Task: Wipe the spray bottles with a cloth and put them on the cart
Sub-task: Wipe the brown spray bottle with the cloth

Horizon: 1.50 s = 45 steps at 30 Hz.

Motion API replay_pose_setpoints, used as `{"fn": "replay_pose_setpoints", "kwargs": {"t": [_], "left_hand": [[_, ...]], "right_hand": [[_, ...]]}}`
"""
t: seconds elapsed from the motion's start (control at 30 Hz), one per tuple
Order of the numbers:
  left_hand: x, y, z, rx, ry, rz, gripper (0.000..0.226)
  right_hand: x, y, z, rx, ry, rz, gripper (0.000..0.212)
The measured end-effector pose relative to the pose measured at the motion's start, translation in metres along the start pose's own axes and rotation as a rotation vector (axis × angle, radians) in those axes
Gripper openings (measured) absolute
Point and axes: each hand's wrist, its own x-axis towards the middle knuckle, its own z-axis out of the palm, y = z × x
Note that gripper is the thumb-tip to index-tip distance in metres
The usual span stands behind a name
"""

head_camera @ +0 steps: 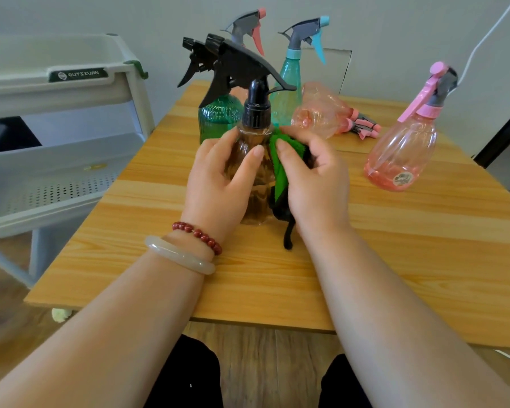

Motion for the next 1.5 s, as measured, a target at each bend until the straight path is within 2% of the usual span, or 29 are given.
{"fn": "replay_pose_setpoints", "kwargs": {"t": [0.13, 0.2, 0.3, 0.4, 0.47, 0.57, 0.67, 0.87, 0.93, 1.07, 1.13, 1.23, 1.3, 1.37, 1.43, 1.5], "left_hand": [[-0.001, 0.001, 0.000, -0.081, 0.027, -0.008, 0.024], [-0.002, 0.002, 0.000, -0.078, 0.020, 0.010, 0.019], [-0.001, 0.004, 0.000, -0.076, 0.006, 0.023, 0.012], [-0.001, 0.005, 0.000, -0.089, -0.032, 0.014, 0.033], [-0.002, 0.006, -0.001, -0.048, -0.045, 0.029, 0.044], [-0.001, 0.005, -0.001, 0.021, -0.058, 0.044, 0.051], [-0.001, 0.003, 0.001, -0.030, -0.044, -0.019, 0.057], [0.000, -0.001, 0.003, -0.057, 0.007, 0.006, 0.042], [0.000, 0.000, 0.002, -0.047, 0.004, 0.009, 0.037], [-0.001, 0.001, 0.001, -0.027, -0.006, 0.023, 0.034], [0.000, 0.000, 0.001, -0.020, -0.010, 0.026, 0.036], [0.000, 0.001, 0.002, -0.007, -0.015, 0.032, 0.045], [0.000, 0.002, 0.002, 0.008, -0.019, 0.038, 0.046], [-0.001, 0.002, 0.001, 0.011, -0.032, 0.029, 0.047], [-0.001, 0.003, 0.002, 0.028, -0.042, 0.027, 0.058], [-0.002, 0.006, 0.002, 0.046, -0.039, 0.015, 0.064]], "right_hand": [[0.008, 0.009, -0.005, -0.272, -0.047, 0.220, 0.016], [0.013, 0.014, -0.006, -0.327, -0.071, 0.307, 0.017], [0.011, 0.013, -0.004, -0.204, -0.045, 0.231, 0.017], [0.008, 0.009, -0.003, 0.098, -0.030, 0.065, 0.020], [0.008, 0.006, -0.004, 0.172, -0.068, 0.049, 0.021], [0.010, 0.008, -0.008, -0.063, -0.093, 0.194, 0.019], [0.014, 0.012, -0.010, -0.222, -0.109, 0.320, 0.018], [0.006, 0.002, -0.005, 0.107, -0.004, 0.071, 0.009], [0.006, 0.002, -0.004, 0.041, -0.028, 0.138, 0.011], [0.012, 0.007, -0.008, -0.265, -0.081, 0.349, 0.020], [0.013, 0.008, -0.009, -0.271, -0.084, 0.328, 0.019], [0.009, 0.003, -0.006, 0.002, -0.042, 0.140, 0.012], [0.009, 0.003, -0.004, 0.019, -0.040, 0.063, 0.015], [0.011, 0.006, -0.005, -0.118, -0.055, 0.135, 0.016], [0.014, 0.010, -0.008, -0.296, -0.096, 0.267, 0.016], [0.015, 0.011, -0.009, -0.297, -0.085, 0.311, 0.018]]}}
